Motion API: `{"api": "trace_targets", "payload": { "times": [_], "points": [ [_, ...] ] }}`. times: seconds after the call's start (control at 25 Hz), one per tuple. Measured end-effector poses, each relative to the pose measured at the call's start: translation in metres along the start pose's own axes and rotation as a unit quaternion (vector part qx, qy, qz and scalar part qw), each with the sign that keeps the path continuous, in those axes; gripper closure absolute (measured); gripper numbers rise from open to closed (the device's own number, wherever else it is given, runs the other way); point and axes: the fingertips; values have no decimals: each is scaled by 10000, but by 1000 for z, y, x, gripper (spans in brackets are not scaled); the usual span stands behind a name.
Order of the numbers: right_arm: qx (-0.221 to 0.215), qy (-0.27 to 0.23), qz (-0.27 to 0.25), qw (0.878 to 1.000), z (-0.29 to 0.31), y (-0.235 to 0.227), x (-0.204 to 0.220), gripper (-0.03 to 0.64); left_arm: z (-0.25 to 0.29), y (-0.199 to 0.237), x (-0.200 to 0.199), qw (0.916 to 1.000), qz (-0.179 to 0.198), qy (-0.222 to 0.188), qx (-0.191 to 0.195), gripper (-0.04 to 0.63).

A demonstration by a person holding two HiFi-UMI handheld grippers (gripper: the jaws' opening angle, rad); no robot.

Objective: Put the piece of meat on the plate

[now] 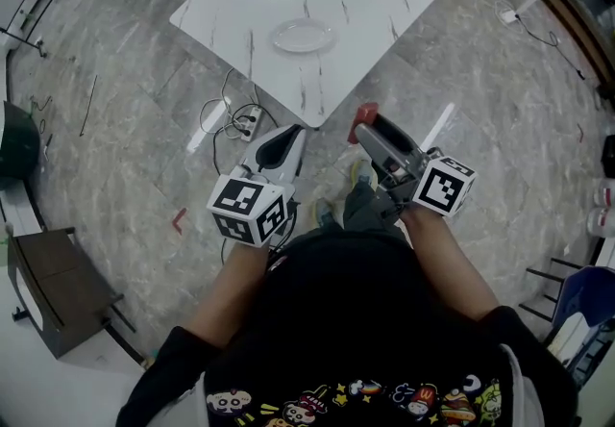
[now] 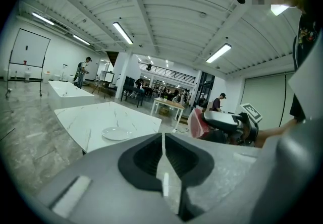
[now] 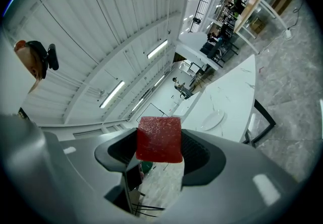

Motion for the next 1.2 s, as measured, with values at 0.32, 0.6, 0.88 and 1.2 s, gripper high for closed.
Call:
{"api": "trace_targets", "payload": {
  "times": [0.32, 0.6, 0.88, 1.2],
  "points": [
    [-120, 145, 110, 9998, 10, -21, -16, 321, 24, 4, -6, 9998, -53, 38, -178, 575],
    [-241, 381, 250, 9987, 21, -57, -43, 321, 68, 6, -12, 9991, -150, 115, -374, 575],
    [-367, 622, 332, 9968, 36, -85, -61, 321, 97, 12, -16, 9976, -257, 163, -624, 576],
    [-462, 847, 343, 9947, 47, -108, -71, 321, 116, 22, -17, 9955, -317, 227, -869, 577]
  ]
}}
Point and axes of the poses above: the fingertips, and each gripper's own axes: z forward along the fingers, y to its left, x out of its underside, and after that the axes turned 2 degrees about -z, right-handed
